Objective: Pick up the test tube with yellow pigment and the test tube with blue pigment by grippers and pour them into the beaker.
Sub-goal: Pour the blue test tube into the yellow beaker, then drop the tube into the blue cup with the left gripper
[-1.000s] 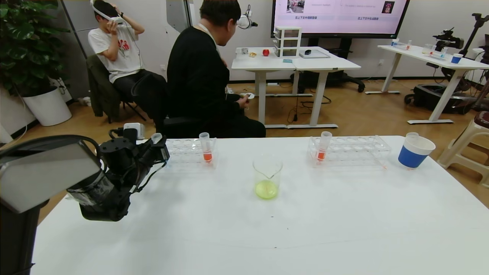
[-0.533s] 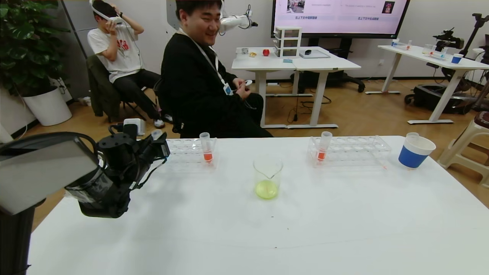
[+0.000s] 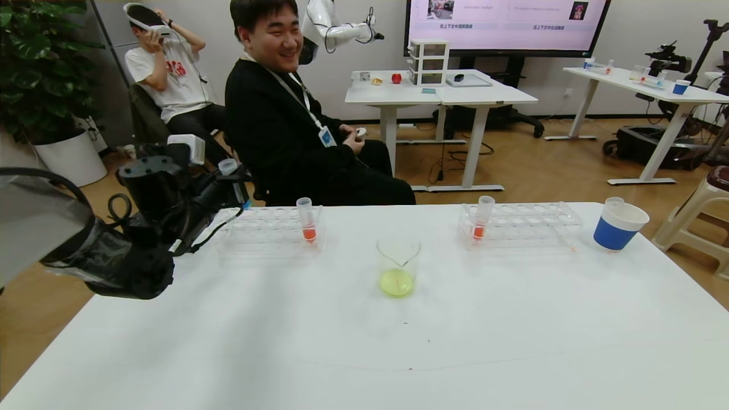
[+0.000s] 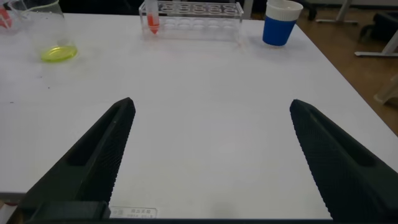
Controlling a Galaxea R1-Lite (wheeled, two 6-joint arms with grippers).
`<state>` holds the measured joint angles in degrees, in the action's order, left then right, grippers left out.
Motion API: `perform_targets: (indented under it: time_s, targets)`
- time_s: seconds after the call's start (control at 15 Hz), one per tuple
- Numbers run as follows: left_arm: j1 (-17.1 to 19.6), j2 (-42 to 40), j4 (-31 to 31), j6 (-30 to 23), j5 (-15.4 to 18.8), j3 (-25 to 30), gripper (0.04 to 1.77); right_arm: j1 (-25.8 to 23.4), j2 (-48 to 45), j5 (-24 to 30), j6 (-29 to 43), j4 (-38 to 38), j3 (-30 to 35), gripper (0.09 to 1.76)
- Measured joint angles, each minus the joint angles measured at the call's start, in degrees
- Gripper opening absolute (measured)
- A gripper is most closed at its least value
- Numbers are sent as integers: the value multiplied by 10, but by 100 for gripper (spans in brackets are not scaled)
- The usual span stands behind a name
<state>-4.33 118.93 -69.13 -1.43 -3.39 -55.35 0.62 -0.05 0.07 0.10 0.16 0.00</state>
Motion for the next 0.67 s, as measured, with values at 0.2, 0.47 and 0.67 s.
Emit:
perform_targets:
  time_s: [0.2,0.47,0.67]
  targets:
    - [-1,-16,3,1,0,2,50,0,0,0,0,0,0,174]
    - [-28,-39,46,3,9,-15,50,0,0,0,0,0,0,174]
    - [-72,-54,70,9,47,-49,50,0,0,0,0,0,0,174]
